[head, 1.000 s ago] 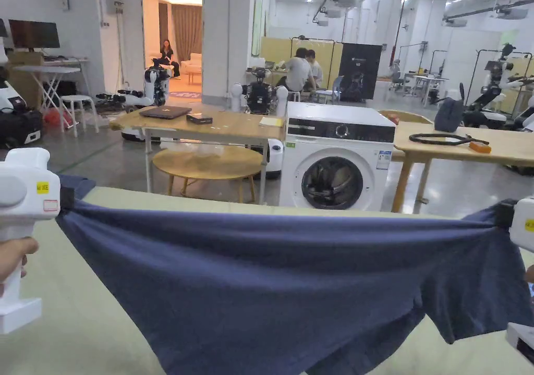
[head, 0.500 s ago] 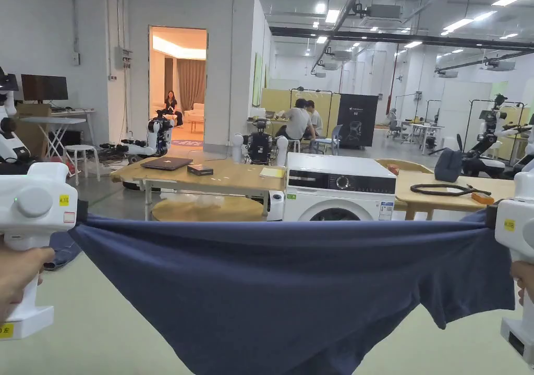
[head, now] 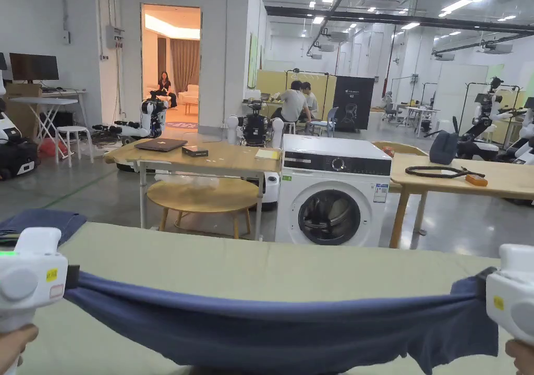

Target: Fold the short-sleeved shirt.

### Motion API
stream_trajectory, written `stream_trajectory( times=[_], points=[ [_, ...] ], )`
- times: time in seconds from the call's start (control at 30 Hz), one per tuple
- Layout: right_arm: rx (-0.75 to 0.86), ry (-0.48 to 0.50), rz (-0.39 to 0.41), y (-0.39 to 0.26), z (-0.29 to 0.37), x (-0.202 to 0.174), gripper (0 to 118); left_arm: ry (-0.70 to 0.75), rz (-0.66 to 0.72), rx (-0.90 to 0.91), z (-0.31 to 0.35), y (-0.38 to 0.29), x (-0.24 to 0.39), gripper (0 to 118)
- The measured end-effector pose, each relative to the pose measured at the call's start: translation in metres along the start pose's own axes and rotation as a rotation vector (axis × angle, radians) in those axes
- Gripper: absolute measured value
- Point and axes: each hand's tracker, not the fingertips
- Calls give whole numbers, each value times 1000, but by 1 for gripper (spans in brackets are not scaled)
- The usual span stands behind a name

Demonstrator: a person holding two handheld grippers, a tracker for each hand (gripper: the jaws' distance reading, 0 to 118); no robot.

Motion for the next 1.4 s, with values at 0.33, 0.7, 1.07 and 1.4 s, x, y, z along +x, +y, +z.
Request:
stream_trajectory(
  times=[0.33,0.7,1.07,1.4],
  points=[
    [-110,12,68,-135,60,12,0,-6,-9,-93,57,-145,-13,0],
    [-257,13,56,-232,80,12,0,12,-38,-230,67,-248,-6,0],
    [-74,34,41,-181,131,-25,62,45,7,-12,116,-224,10,41],
    [145,155,-29,-167,144,-113,6,-66,-73,209,124,-182,97,20]
  ],
)
